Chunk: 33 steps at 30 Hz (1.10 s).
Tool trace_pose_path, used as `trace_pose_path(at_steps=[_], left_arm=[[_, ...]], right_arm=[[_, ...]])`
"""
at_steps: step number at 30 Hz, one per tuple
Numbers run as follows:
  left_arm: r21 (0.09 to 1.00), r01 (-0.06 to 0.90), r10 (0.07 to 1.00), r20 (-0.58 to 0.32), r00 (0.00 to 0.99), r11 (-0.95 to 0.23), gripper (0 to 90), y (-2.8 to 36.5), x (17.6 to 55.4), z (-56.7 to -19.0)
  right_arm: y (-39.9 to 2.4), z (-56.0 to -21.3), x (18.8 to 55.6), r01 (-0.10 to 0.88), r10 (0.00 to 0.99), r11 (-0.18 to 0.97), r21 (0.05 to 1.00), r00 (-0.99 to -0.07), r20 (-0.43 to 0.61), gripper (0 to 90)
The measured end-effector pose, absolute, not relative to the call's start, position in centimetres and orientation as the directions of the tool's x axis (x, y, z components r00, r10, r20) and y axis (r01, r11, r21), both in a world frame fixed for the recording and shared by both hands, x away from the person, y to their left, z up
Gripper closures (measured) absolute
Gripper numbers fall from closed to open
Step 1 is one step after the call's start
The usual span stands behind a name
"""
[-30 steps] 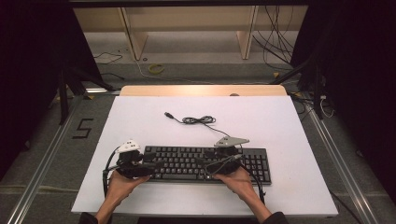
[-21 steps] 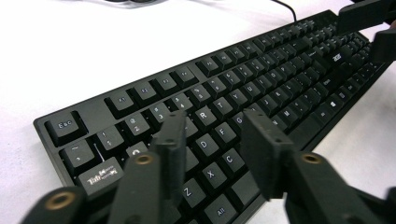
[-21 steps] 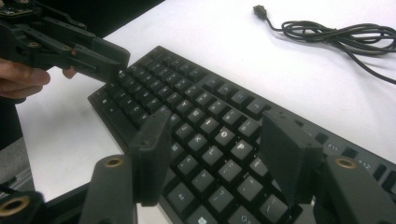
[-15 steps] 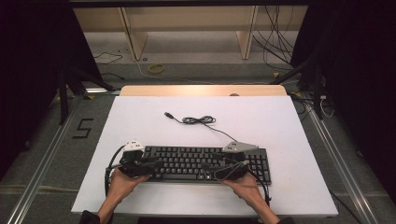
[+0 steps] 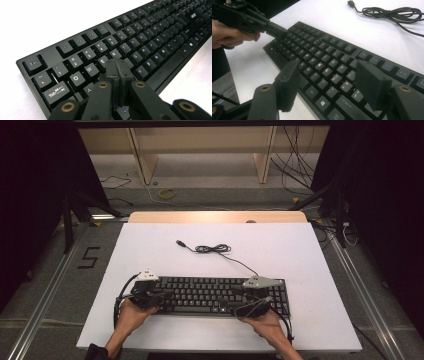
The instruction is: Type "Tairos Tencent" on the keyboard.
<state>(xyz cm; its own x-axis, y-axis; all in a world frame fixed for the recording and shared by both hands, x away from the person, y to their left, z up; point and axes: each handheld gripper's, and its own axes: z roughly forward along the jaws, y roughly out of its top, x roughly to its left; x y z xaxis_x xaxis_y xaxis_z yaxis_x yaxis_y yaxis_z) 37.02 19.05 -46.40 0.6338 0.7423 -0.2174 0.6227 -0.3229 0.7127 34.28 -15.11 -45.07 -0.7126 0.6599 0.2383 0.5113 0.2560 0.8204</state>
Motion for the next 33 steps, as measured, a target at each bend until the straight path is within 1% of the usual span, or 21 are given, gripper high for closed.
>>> trace_pose_path(at_steps=[33], left_arm=[[0.639, 0.676, 0.759, -0.214, 0.614, -0.366, 89.5, 18.6, 38.3, -47.0]], right_arm=[[-15.7, -45.1, 33.1, 0.511, 0.655, 0.258, 0.820, -0.717, 0.241, 35.9]])
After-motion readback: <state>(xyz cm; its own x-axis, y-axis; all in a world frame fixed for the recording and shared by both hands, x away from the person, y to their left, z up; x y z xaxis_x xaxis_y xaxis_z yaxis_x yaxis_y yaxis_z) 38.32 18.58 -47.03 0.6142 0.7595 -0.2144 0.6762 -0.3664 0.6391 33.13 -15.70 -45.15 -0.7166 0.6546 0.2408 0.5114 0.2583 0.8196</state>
